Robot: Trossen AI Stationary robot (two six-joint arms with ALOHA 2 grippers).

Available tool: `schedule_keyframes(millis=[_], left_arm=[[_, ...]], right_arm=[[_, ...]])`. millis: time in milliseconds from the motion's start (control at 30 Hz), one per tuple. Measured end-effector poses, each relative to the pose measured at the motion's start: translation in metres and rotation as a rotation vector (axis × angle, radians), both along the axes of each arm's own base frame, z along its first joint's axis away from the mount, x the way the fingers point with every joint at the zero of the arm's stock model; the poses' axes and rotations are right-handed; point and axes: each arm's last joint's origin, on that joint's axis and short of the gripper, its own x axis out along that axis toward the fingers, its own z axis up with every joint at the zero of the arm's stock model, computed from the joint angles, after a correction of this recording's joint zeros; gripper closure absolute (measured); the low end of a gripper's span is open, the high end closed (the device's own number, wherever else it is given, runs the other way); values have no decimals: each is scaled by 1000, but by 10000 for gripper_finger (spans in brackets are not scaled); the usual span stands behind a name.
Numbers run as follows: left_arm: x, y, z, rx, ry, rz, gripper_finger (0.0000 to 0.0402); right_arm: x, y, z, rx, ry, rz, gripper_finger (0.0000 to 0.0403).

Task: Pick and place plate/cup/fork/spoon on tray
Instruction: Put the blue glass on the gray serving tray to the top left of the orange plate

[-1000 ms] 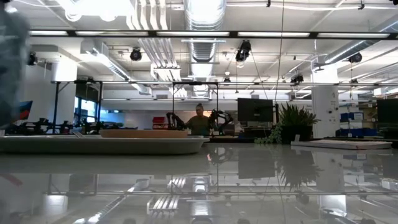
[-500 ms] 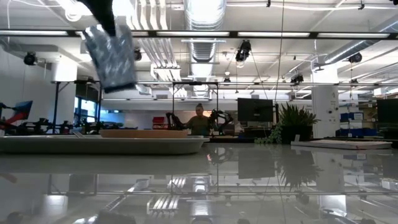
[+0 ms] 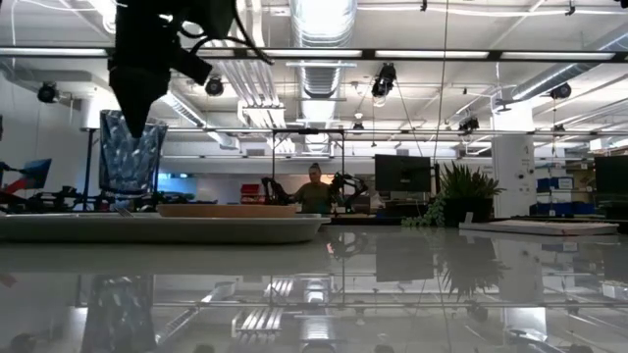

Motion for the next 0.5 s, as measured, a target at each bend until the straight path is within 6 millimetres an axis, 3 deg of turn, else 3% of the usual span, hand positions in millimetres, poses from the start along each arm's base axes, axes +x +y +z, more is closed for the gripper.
schedule_keyframes(millis=[500], left_arm=[[-33, 7, -14, -8, -212, 3, 401]], right_arm=[[0, 0, 0, -1, 0, 0, 394]])
